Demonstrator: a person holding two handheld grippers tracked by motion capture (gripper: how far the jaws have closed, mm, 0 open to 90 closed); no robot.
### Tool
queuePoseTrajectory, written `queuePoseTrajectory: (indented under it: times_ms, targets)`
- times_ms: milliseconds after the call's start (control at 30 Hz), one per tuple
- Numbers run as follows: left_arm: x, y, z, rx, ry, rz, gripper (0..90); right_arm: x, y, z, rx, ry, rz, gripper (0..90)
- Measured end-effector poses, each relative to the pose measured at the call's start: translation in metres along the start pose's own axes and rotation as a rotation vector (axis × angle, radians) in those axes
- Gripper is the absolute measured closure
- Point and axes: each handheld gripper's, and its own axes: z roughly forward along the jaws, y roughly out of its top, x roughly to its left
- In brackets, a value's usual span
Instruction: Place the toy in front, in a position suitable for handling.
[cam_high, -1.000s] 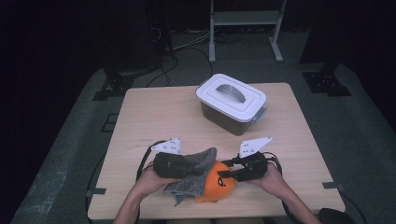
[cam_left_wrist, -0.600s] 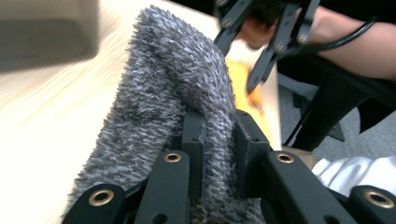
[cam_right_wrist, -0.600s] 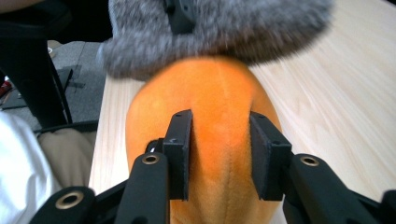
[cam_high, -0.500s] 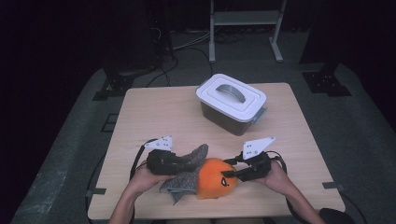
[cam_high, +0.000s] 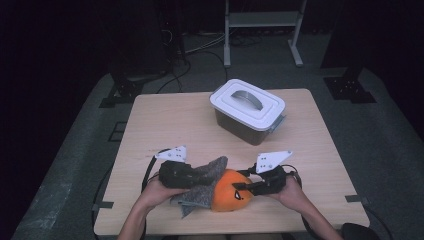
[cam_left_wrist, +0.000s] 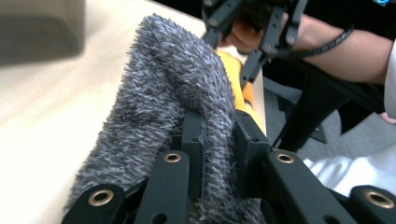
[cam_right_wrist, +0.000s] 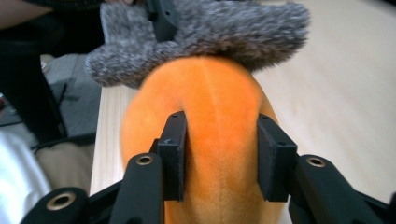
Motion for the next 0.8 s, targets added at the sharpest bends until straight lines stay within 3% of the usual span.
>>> queuePoseTrajectory:
  times_ms: [100, 200, 267, 333, 500, 533, 600, 733, 800]
  targets:
    - [-0.004, 0.005, -0.003, -0.02, 0.013, 0.018, 76.9, 0.006, 0.006, 0.001, -0.02, -0.031, -0.086, 58.4]
    - [0.001, -0.001, 0.002, 0.019, 0.041, -0.001, 76.8, 0.004, 0.002, 0.007, 0.02, 0.0, -0.093, 56.0]
    - [0.004, -0.005, 0.003, 0.017, 0.038, -0.016, 76.7, -0.001, -0.003, 0.006, 0.03, 0.014, -0.089, 54.1]
    - [0.009, -0.01, 0.001, 0.023, 0.062, -0.03, 76.7, -0.007, -0.005, 0.002, 0.059, 0.017, -0.071, 51.9]
    - [0.009, -0.014, 0.003, 0.032, 0.031, -0.04, 76.7, -0.018, -0.009, -0.005, 0.08, 0.061, 0.056, 36.4]
    - [0.007, -0.013, 0.005, 0.04, 0.003, -0.037, 76.7, -0.017, -0.007, -0.005, 0.088, 0.07, 0.069, 34.1]
    - [0.005, -0.011, 0.009, 0.045, -0.035, -0.034, 76.7, -0.014, -0.006, -0.004, 0.106, 0.058, 0.056, 32.9]
    - [-0.001, -0.005, 0.01, 0.045, -0.044, -0.011, 76.7, -0.008, -0.007, -0.001, 0.107, 0.055, 0.02, 43.1]
    - [-0.005, -0.001, 0.012, 0.038, -0.05, 0.003, 76.7, -0.003, -0.005, -0.001, 0.101, 0.044, -0.016, 43.6]
